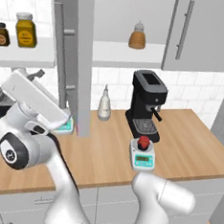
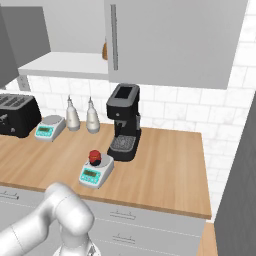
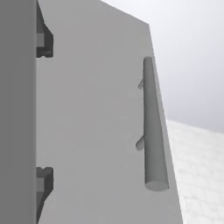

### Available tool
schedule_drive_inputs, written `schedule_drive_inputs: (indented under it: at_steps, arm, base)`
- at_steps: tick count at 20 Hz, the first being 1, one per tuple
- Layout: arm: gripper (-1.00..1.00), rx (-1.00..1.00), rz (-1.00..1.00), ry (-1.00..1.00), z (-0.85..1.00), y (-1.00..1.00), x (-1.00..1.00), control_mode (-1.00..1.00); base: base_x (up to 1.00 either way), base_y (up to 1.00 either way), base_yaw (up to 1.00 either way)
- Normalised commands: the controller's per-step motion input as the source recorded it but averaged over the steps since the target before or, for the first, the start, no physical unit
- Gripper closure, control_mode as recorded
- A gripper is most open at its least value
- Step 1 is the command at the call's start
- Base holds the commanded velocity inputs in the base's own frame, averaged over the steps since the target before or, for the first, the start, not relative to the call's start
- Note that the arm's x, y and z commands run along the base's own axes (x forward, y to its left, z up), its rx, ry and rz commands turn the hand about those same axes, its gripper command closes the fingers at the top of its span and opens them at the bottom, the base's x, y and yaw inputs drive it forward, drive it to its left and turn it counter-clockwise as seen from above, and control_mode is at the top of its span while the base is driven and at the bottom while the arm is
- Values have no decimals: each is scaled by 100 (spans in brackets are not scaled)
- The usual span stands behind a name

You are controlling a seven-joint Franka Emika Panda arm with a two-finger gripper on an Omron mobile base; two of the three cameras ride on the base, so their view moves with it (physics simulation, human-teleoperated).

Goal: Pick the jam and place it on the digital scale for weighing, and close the cabinet.

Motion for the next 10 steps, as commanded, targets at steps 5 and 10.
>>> schedule_drive_inputs:
  at_steps: [5, 10]
  arm:
    - [-100, 12, 14, 6, 59, -100, 1, -100]
    - [-100, 8, 14, 18, 49, -100, 22, -100]
  base:
    - [0, 0, 0]
    - [0, 0, 0]
